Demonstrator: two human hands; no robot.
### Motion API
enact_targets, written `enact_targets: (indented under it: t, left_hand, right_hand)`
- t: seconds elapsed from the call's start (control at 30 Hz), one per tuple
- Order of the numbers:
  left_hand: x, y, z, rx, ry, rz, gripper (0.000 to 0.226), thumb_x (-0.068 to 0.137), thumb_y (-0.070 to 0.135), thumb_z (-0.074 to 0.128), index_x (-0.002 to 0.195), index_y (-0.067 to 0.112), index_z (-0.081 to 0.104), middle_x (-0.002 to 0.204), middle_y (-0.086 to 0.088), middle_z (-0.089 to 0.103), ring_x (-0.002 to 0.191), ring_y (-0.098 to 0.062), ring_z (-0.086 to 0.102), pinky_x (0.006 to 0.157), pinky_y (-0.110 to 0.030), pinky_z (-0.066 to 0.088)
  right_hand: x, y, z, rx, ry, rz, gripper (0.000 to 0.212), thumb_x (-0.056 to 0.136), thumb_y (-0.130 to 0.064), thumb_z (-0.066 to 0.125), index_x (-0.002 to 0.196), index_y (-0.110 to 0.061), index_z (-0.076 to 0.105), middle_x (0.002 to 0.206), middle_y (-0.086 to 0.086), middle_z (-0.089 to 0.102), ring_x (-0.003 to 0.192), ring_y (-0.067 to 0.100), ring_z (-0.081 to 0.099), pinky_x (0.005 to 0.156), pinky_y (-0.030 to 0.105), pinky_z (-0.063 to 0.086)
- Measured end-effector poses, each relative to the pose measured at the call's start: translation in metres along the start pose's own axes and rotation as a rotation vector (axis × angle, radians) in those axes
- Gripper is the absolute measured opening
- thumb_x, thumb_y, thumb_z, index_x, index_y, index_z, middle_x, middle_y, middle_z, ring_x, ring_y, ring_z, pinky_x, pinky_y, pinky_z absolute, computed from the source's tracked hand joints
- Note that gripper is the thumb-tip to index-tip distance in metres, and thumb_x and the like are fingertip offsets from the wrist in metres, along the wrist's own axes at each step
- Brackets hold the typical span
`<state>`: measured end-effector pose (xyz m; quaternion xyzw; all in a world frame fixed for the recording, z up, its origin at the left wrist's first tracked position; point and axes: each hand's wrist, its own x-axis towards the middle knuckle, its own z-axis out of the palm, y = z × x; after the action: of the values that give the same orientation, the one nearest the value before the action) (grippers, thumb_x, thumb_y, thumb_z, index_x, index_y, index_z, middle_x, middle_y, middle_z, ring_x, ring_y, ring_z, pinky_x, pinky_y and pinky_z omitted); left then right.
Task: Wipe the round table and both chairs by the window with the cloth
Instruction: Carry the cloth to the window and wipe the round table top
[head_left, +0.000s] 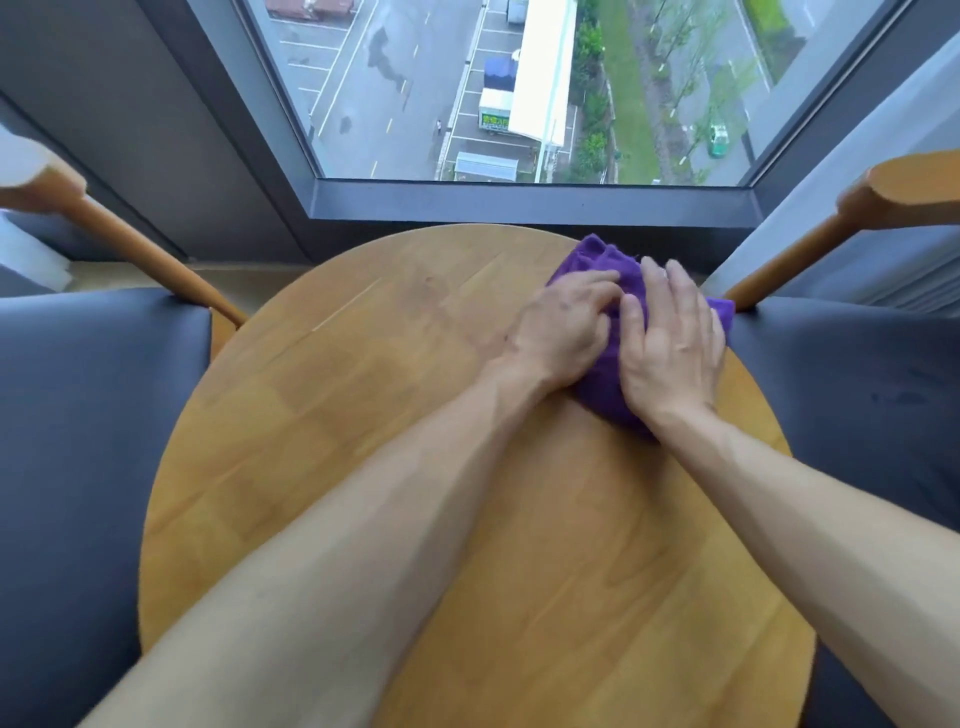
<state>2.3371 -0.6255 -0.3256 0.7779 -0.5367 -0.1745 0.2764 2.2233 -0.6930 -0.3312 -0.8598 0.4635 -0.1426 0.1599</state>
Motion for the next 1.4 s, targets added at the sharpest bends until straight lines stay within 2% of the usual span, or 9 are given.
enact_targets:
  t: [0.07, 0.13, 0.23, 0.43, 0.63, 0.83, 0.93, 1.23, 1.4]
  left_hand:
    - [-0.017, -0.029, -0.02, 0.138, 0.111, -0.128, 0.042, 0.09, 0.016, 0.048, 0.129, 0.018, 0.065, 0.148, -0.002, 0.051, 0.14, -0.021, 0.042, 0.115, -0.039, 0.031]
    - [-0.043, -0.067, -0.039, 0.329, 0.13, -0.337, 0.041, 0.099, 0.026, 0.045, 0.139, 0.027, 0.053, 0.158, 0.0, 0.037, 0.147, -0.018, 0.029, 0.121, -0.042, 0.018]
    - [-0.091, -0.112, -0.062, 0.441, 0.136, -0.495, 0.046, 0.101, 0.034, 0.042, 0.147, 0.03, 0.041, 0.164, -0.003, 0.024, 0.152, -0.022, 0.019, 0.124, -0.048, 0.006]
    - [-0.153, -0.134, -0.07, 0.449, 0.221, -0.663, 0.052, 0.104, 0.042, 0.034, 0.154, 0.032, 0.029, 0.166, -0.002, 0.019, 0.153, -0.022, 0.013, 0.125, -0.048, 0.004]
    - [-0.154, -0.137, -0.058, 0.464, 0.271, -0.686, 0.054, 0.103, 0.045, 0.03, 0.156, 0.033, 0.024, 0.166, -0.001, 0.017, 0.154, -0.02, 0.011, 0.125, -0.048, 0.004]
    - [-0.153, -0.137, -0.055, 0.5, 0.282, -0.687, 0.055, 0.103, 0.045, 0.028, 0.156, 0.032, 0.023, 0.166, -0.002, 0.018, 0.154, -0.021, 0.013, 0.125, -0.049, 0.006]
    - [-0.152, -0.138, -0.055, 0.529, 0.266, -0.69, 0.056, 0.103, 0.045, 0.025, 0.157, 0.032, 0.02, 0.167, -0.002, 0.016, 0.154, -0.022, 0.012, 0.125, -0.049, 0.005]
    - [-0.155, -0.144, -0.052, 0.548, 0.253, -0.686, 0.054, 0.105, 0.045, 0.017, 0.158, 0.035, 0.015, 0.168, 0.003, 0.01, 0.155, -0.018, 0.006, 0.125, -0.046, 0.002]
    - [-0.154, -0.146, -0.051, 0.55, 0.252, -0.694, 0.054, 0.104, 0.046, 0.018, 0.157, 0.036, 0.017, 0.167, 0.003, 0.012, 0.154, -0.018, 0.007, 0.125, -0.046, 0.002]
  right_hand:
    - [0.006, -0.002, 0.01, -0.08, -0.124, 0.03, 0.061, 0.097, -0.057, 0.029, 0.153, -0.032, 0.024, 0.162, -0.002, 0.018, 0.15, 0.019, 0.013, 0.121, 0.05, 0.006]
    - [0.008, -0.011, 0.024, -0.158, -0.217, 0.066, 0.072, 0.092, -0.068, 0.025, 0.154, -0.034, 0.017, 0.164, -0.001, 0.009, 0.152, 0.021, 0.003, 0.121, 0.053, -0.002]
    - [-0.001, -0.036, 0.046, -0.242, -0.205, 0.011, 0.079, 0.088, -0.071, 0.02, 0.156, -0.032, 0.01, 0.165, 0.0, 0.003, 0.152, 0.024, -0.003, 0.12, 0.054, -0.003]
    - [-0.036, -0.093, 0.064, -0.265, -0.261, -0.433, 0.075, 0.087, -0.072, 0.017, 0.154, -0.039, 0.011, 0.165, -0.002, 0.007, 0.152, 0.023, 0.001, 0.12, 0.054, 0.0]
    - [-0.028, -0.071, 0.057, -0.313, -0.256, -0.5, 0.073, 0.085, -0.077, 0.016, 0.152, -0.048, 0.01, 0.165, -0.005, 0.008, 0.152, 0.018, 0.003, 0.117, 0.06, -0.003]
    - [0.018, -0.024, 0.047, -0.326, -0.192, -0.205, 0.083, 0.077, -0.087, 0.009, 0.151, -0.049, 0.008, 0.165, -0.004, 0.005, 0.152, 0.018, 0.0, 0.117, 0.061, -0.003]
    - [0.018, -0.029, 0.053, -0.31, -0.187, -0.166, 0.084, 0.078, -0.087, 0.009, 0.151, -0.048, 0.007, 0.165, -0.003, 0.005, 0.152, 0.02, -0.001, 0.118, 0.06, -0.003]
    - [-0.065, -0.09, 0.058, -0.271, -0.299, -0.472, 0.078, 0.083, -0.078, 0.015, 0.153, -0.045, 0.003, 0.165, 0.001, 0.001, 0.152, 0.024, -0.007, 0.117, 0.061, -0.003]
    - [-0.092, -0.064, 0.043, -0.274, -0.302, -0.644, 0.073, 0.087, -0.075, 0.023, 0.153, -0.045, 0.009, 0.165, -0.001, 0.006, 0.152, 0.022, 0.0, 0.116, 0.064, 0.003]
